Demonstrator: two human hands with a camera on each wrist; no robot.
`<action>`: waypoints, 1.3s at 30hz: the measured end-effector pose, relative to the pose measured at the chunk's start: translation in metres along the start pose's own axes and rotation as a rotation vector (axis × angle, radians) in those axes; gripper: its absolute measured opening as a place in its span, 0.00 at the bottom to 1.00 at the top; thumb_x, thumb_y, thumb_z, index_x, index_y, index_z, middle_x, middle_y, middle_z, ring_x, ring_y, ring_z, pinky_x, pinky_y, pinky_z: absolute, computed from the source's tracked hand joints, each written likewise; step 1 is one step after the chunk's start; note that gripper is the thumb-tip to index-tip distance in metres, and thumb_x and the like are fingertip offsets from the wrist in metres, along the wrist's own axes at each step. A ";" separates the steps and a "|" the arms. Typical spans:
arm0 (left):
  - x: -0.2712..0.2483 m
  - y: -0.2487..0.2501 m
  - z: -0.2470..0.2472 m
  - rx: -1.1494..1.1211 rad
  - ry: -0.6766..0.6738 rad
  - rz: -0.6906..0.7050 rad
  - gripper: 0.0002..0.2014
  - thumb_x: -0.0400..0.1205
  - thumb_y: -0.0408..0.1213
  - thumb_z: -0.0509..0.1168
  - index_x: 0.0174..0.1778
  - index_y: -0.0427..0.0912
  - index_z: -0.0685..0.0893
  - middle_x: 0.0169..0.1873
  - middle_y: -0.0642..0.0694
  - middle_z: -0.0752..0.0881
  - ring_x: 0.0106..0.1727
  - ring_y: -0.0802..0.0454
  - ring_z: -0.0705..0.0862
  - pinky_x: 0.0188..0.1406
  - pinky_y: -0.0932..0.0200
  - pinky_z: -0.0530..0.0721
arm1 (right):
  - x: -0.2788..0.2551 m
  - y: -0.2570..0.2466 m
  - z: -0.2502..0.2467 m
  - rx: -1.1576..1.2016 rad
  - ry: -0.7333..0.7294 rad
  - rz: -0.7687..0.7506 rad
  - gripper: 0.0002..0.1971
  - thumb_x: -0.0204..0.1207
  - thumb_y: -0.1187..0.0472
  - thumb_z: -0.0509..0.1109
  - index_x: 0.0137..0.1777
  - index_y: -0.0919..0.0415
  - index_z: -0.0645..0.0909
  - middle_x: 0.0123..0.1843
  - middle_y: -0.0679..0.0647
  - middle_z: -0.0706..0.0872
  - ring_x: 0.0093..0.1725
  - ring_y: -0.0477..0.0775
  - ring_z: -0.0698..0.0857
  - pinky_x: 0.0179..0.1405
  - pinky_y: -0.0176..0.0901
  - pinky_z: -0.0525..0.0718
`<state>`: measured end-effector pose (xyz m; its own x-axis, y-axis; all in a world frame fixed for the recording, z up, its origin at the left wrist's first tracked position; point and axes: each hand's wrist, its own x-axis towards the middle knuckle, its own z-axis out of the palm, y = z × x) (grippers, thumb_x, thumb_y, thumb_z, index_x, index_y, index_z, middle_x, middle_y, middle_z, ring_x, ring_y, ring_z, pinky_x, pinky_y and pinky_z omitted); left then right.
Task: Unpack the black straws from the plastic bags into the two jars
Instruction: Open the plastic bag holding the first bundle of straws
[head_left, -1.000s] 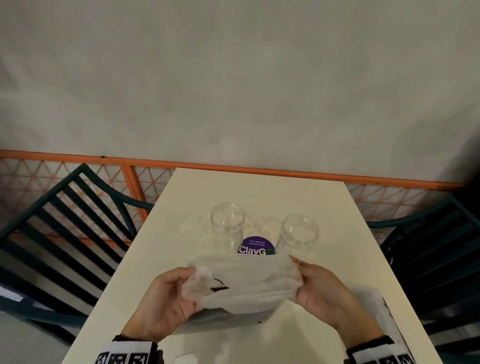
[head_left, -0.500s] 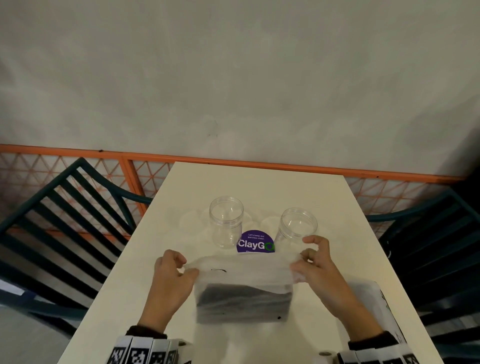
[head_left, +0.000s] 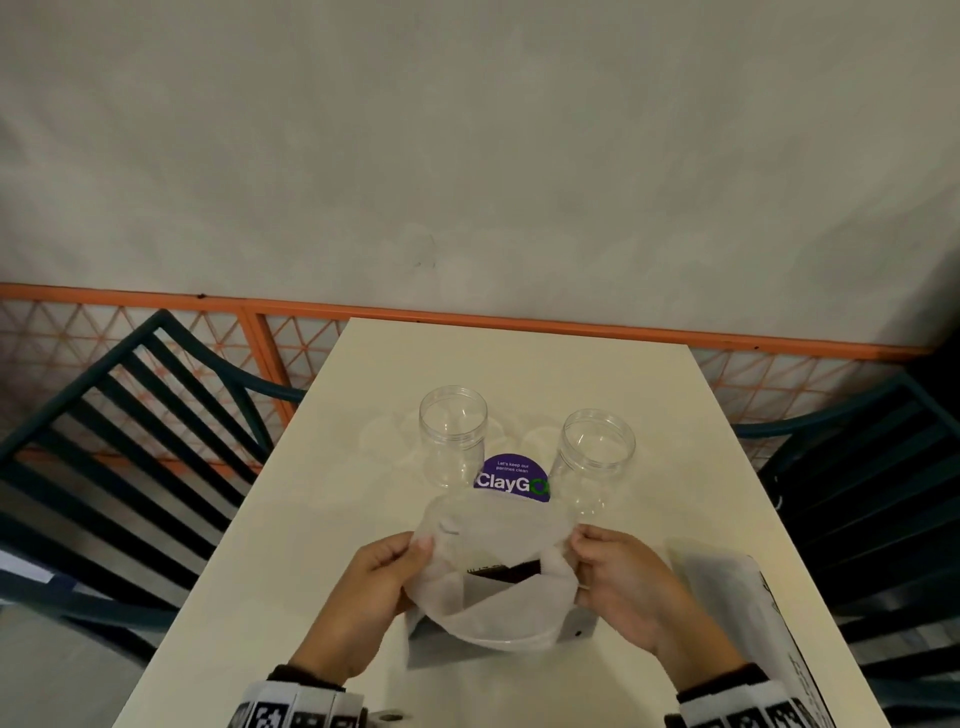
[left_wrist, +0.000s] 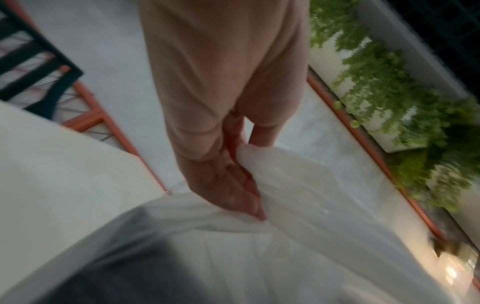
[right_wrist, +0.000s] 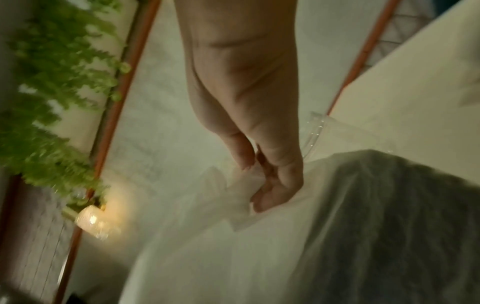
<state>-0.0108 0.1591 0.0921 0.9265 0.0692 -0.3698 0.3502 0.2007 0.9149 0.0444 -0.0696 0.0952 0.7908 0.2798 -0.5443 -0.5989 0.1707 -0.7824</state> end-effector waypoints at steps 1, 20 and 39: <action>0.002 -0.001 -0.004 -0.100 -0.011 -0.039 0.14 0.80 0.33 0.58 0.49 0.29 0.86 0.42 0.37 0.90 0.42 0.44 0.86 0.37 0.57 0.85 | -0.001 -0.003 -0.003 0.070 -0.024 0.049 0.11 0.80 0.69 0.57 0.52 0.68 0.81 0.38 0.59 0.88 0.34 0.54 0.87 0.35 0.47 0.86; 0.005 -0.016 -0.007 0.508 0.156 0.063 0.26 0.61 0.37 0.78 0.51 0.45 0.74 0.47 0.40 0.82 0.40 0.50 0.80 0.34 0.62 0.79 | -0.004 0.003 -0.013 -0.610 0.355 -0.347 0.05 0.76 0.65 0.66 0.49 0.57 0.74 0.44 0.57 0.83 0.39 0.52 0.80 0.41 0.46 0.81; 0.002 -0.020 -0.005 -0.105 0.029 -0.199 0.10 0.80 0.28 0.59 0.38 0.35 0.86 0.32 0.45 0.89 0.39 0.50 0.82 0.38 0.59 0.80 | 0.002 0.010 -0.027 0.239 -0.043 -0.021 0.14 0.63 0.76 0.71 0.43 0.59 0.75 0.38 0.58 0.87 0.33 0.57 0.88 0.28 0.47 0.85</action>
<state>-0.0161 0.1598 0.0723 0.8356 0.0457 -0.5475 0.5083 0.3139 0.8020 0.0435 -0.0923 0.0779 0.8005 0.3131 -0.5111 -0.5991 0.3944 -0.6968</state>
